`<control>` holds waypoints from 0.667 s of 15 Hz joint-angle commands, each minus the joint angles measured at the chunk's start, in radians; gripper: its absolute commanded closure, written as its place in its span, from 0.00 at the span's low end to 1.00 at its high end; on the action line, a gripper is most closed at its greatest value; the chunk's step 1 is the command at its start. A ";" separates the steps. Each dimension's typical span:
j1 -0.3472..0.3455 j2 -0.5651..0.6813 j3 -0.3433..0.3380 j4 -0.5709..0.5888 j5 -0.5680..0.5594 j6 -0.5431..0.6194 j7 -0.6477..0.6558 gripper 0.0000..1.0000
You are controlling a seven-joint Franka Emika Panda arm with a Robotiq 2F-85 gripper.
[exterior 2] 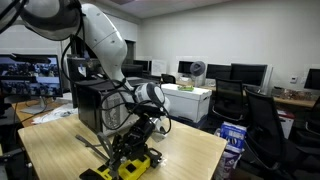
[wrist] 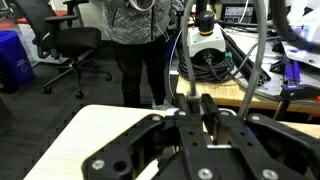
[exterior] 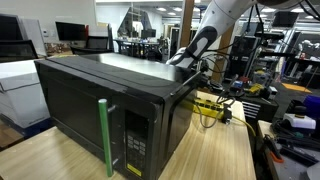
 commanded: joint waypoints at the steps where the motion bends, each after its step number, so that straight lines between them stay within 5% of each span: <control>1: 0.003 0.012 -0.002 0.018 0.021 -0.003 0.006 0.95; 10: 0.006 0.020 0.004 0.019 0.035 -0.001 0.012 0.95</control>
